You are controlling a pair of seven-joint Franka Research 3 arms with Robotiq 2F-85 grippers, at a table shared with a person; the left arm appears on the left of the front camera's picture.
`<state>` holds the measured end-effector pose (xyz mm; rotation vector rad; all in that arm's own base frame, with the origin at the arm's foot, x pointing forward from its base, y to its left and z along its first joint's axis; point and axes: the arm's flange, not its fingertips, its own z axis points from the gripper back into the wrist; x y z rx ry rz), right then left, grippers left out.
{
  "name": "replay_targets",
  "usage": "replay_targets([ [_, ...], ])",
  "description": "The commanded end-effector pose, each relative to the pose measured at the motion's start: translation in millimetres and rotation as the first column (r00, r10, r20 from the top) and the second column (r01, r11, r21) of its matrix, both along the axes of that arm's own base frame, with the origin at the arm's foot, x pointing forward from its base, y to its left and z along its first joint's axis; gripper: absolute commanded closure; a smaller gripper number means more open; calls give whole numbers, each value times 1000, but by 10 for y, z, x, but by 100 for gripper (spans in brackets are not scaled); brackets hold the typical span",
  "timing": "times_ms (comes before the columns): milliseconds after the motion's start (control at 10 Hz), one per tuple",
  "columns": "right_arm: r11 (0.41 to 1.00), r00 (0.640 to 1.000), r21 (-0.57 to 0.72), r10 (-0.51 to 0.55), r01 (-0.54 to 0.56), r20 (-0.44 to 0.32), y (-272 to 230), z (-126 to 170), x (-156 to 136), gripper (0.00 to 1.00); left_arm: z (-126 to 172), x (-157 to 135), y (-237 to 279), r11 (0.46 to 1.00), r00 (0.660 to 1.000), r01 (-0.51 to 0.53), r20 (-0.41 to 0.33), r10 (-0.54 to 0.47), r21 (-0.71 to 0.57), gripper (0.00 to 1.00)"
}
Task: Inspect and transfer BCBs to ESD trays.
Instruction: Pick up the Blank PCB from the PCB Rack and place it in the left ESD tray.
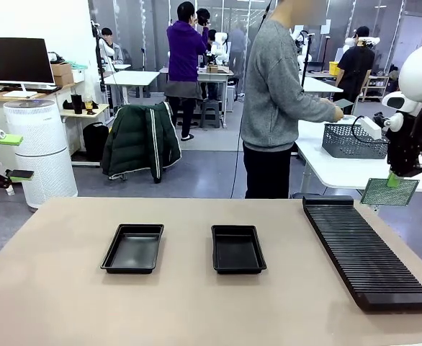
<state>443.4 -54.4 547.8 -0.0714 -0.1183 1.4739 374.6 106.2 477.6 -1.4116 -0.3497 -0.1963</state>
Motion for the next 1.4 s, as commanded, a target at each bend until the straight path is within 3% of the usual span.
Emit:
replay_targets([
  [0, 998, 999, -42, -39, 38, -31, 42, 65, -21, 100, 6, -4, 3, 1000, 1000, -1, 2, 1, -2, 0],
  [1300, 1000, 1000, -12, -25, 25, -19, -1, 21, -26, 100, 6, -4, 3, 1000, 1000, -1, 2, 1, -2, 0],
])
